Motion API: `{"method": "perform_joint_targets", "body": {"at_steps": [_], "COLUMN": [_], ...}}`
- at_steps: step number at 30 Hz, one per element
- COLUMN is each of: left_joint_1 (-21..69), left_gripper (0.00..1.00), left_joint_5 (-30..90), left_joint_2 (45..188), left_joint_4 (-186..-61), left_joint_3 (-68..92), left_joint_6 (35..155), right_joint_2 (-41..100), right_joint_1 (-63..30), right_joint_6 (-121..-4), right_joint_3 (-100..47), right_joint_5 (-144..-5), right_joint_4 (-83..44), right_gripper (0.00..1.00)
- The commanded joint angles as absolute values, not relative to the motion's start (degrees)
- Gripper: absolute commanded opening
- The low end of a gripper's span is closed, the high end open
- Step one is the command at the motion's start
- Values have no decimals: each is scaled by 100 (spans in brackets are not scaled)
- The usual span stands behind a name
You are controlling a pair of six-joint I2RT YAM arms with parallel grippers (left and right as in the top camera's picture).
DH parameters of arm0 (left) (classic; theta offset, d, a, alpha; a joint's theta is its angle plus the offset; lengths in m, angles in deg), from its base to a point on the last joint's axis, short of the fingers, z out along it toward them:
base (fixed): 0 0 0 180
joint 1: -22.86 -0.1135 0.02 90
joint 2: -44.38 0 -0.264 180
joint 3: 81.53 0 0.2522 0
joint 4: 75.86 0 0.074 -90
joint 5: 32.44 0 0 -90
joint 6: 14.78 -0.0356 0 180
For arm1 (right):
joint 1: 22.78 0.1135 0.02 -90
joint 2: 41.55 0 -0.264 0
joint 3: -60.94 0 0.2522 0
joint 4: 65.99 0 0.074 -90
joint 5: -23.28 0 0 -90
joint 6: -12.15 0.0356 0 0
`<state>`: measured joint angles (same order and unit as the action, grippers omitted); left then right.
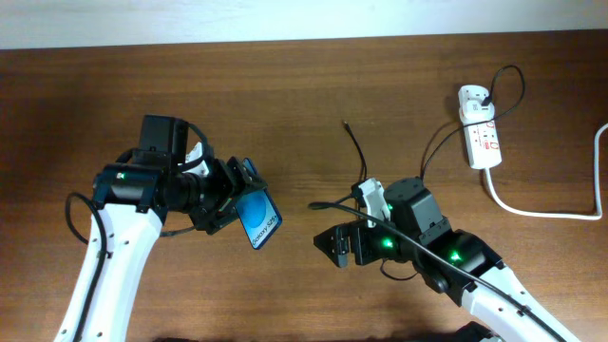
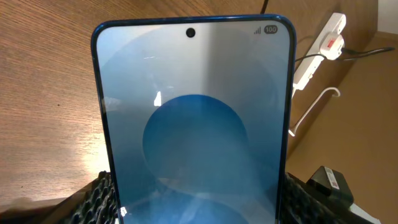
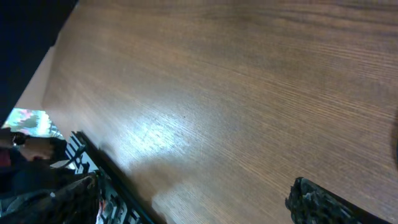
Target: Plug charger to phone and switch on socket
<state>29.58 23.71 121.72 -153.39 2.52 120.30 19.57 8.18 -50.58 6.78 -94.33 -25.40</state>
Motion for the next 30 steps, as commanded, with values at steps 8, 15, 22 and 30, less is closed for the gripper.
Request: {"method": "perform_joint_targets", "body": {"at_steps": [8,15,22,30], "left_joint_1": [2945,2945,2945,2945], "left_gripper": [43,43,42,42], "left_joint_5": [3029,3678,4260,4500], "left_joint_2": [12054,12054,12054,12060], "left_joint_4": [-15238,-14925,-14545,-14386], "left_joint_3": [376,374,374,374], "left_joint_6": [12021,12107,12364,12644], "right_joint_2": [1968,1968,1968,1971], "right_joint_1": [873,873,873,877], "right_joint_6": [-4708,-4708,-4710,-4710], "right_joint_3": [568,571,571,571], "right_joint_5": [-9951,-9954,-9949,-9951], "right_joint_4": [-3093,-3154,-3692,-4227], "right_gripper": [98,98,98,98]}}
